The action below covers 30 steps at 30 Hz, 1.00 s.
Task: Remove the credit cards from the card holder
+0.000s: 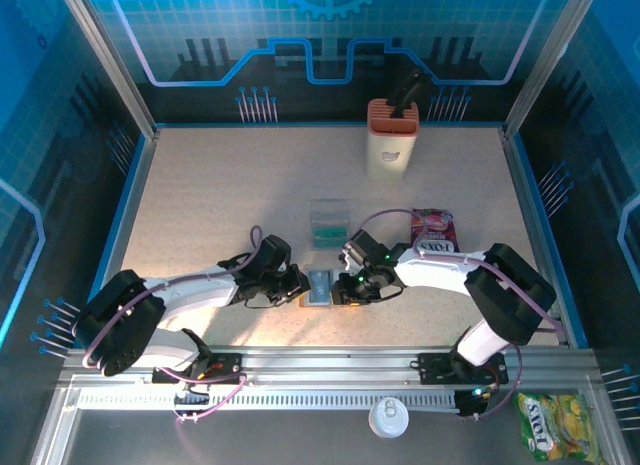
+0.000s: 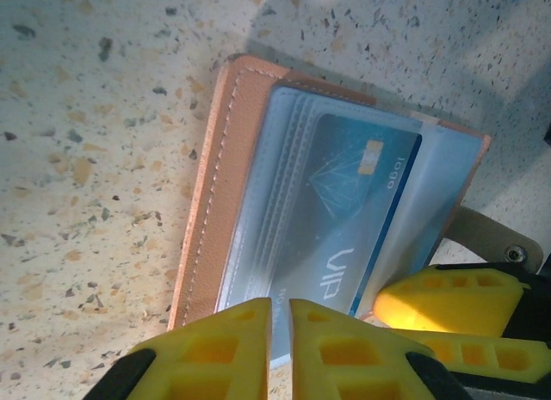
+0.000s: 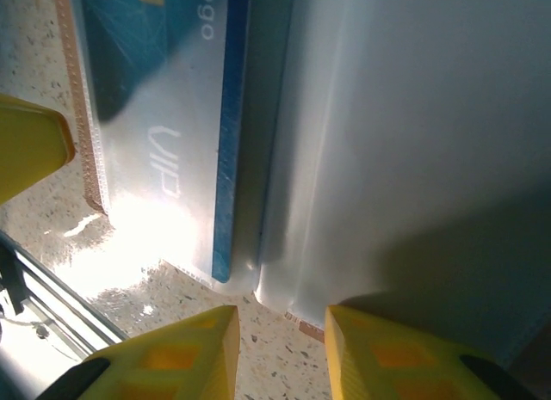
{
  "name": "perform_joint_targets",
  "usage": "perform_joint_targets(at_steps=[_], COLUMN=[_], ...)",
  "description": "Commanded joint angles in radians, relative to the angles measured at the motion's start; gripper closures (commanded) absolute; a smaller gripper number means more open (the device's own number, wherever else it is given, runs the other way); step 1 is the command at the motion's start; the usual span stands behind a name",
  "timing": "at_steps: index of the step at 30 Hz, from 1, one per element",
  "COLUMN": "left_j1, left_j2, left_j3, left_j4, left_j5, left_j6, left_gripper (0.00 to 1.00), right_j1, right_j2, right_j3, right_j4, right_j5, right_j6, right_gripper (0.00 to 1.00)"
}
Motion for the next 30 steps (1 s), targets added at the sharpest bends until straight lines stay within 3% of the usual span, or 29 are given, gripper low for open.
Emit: perform_joint_targets(at_steps=[1, 6, 15, 30], left_j1=[0.007, 0.007, 0.007, -0.016], left_j2=[0.010, 0.003, -0.024, 0.027], left_j3=[-0.012, -0.005, 0.035, 0.061], left_j4=[-0.002, -0.007, -0.021, 0.019], left_j5=[0.008, 0.010, 0.011, 0.025], left_j6=[0.011, 0.012, 0.016, -0.002], left_gripper=[0.86, 0.86, 0.88, 0.91], right_j1=[0.014, 0.014, -0.003, -0.036], right_j2=[0.022, 0.015, -0.059, 0.009], right_j3=[0.004, 0.039, 0.046, 0.039], right_j4=[-0.067, -0.107, -0.018, -0.031], right_j5=[0.053, 0.085, -0.013, 0.022], right_j6=[-0.024, -0.045, -0.001, -0.029], right_gripper=[0.67, 0.67, 0.67, 0.67])
